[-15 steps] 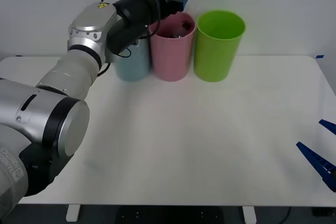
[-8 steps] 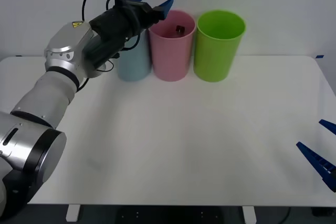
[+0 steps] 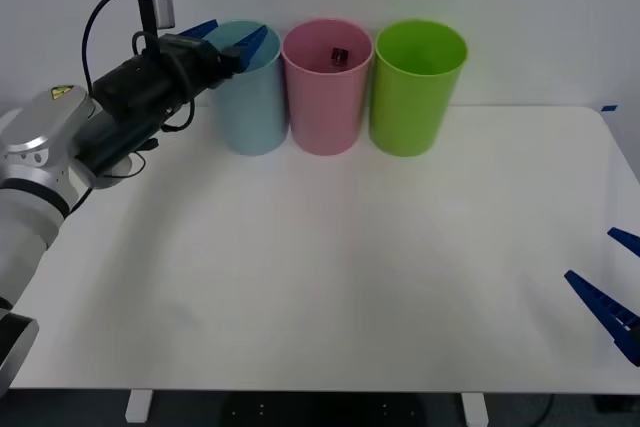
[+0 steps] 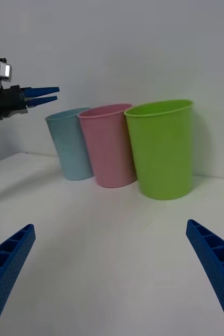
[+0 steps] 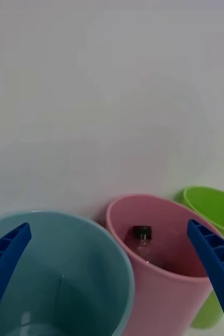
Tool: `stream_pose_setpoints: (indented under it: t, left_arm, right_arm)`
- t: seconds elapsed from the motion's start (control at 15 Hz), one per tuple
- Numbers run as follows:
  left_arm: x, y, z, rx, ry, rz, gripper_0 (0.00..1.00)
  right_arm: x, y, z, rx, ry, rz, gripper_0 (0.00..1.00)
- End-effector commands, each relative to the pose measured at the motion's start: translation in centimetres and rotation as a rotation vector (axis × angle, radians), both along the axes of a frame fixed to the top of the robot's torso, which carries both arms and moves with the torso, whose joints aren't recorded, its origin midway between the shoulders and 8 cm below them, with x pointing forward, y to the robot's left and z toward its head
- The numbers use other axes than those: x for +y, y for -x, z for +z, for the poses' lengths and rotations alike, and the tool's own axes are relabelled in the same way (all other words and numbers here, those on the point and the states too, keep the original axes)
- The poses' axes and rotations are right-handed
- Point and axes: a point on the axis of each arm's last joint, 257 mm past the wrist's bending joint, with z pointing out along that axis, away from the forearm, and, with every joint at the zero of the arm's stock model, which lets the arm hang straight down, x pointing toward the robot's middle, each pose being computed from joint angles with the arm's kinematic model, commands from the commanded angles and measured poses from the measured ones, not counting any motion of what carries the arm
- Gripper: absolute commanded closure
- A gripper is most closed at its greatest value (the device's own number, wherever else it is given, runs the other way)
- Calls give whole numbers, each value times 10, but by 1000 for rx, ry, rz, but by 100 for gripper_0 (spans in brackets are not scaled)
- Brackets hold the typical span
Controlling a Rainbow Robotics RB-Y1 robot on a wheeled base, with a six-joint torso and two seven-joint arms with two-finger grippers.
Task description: Grasp the object on the table and drop it into the matching bin: aluminum can to the light blue bin, PET bottle to the pink bin.
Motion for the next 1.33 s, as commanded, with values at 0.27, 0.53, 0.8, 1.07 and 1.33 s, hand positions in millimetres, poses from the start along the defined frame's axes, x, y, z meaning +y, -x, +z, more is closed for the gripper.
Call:
stream_pose_setpoints:
  t: [0.27,0.53,0.8,1.07,1.33]
  left_arm:
    - [44,41,-27,-9,-22,-24,0]
    - [53,78,-50,-29,-72,-93,0]
    - [66,119,-83,-70,-207,-183,0]
    - [87,157,-104,-104,-291,-249,0]
    - [114,194,-115,-124,-345,-273,0]
  right_arm:
    - [0,0,0,0,0,0,0]
    - [0,0,0,0,0,0,0]
    - [0,0,0,0,0,0,0]
    - [0,0,0,0,0,0,0]
    - [0,0,0,0,0,0,0]
